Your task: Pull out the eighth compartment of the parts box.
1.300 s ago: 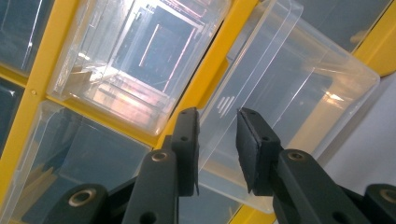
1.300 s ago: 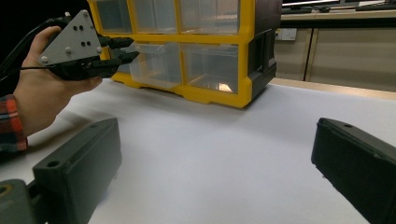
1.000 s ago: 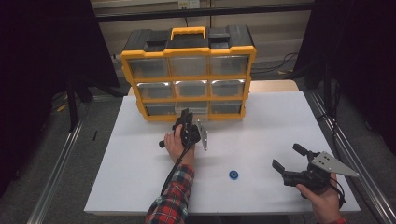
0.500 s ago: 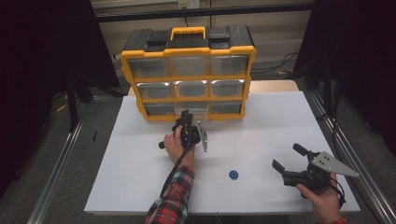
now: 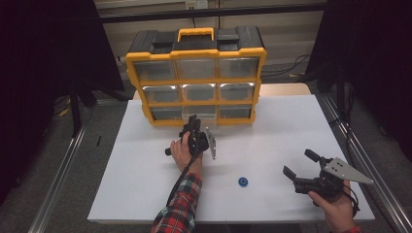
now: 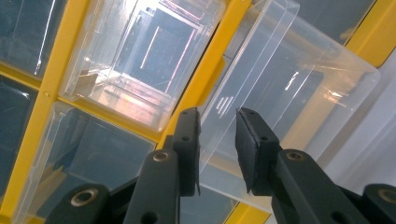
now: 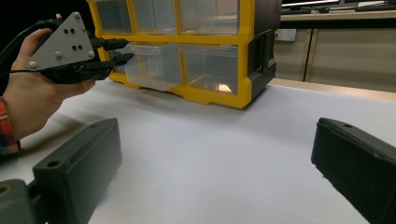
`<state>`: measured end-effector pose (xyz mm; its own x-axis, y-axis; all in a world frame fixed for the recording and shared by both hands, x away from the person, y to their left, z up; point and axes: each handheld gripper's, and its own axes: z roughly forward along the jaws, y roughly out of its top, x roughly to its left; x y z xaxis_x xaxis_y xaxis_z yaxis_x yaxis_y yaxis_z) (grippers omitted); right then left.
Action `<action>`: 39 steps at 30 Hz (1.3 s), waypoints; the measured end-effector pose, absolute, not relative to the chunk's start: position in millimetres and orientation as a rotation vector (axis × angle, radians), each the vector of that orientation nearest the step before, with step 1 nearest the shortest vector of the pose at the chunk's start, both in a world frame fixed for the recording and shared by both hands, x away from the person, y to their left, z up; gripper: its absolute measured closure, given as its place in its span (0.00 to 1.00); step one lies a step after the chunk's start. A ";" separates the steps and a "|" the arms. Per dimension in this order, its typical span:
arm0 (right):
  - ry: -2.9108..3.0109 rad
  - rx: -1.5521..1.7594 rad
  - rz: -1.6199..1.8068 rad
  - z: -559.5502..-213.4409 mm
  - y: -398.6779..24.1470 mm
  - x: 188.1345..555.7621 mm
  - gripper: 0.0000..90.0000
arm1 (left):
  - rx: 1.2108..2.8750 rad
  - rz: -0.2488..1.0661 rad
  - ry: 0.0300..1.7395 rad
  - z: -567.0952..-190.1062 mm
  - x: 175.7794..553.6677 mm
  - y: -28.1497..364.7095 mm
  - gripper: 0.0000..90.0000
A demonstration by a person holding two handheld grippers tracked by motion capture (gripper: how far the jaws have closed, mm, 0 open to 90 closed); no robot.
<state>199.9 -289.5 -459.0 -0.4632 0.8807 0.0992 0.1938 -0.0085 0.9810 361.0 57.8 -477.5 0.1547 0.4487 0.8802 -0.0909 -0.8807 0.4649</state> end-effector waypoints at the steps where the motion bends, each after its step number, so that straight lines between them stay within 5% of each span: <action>1: 1.700 1.108 1.510 -459.2 -290.0 200.0 0.01 | 2.031 1.774 0.340 -477.5 360.6 57.7 0.79; 39: 1.690 1.114 1.518 -458.9 -289.5 200.1 0.01 | 2.048 1.795 0.313 -475.9 349.4 58.7 0.79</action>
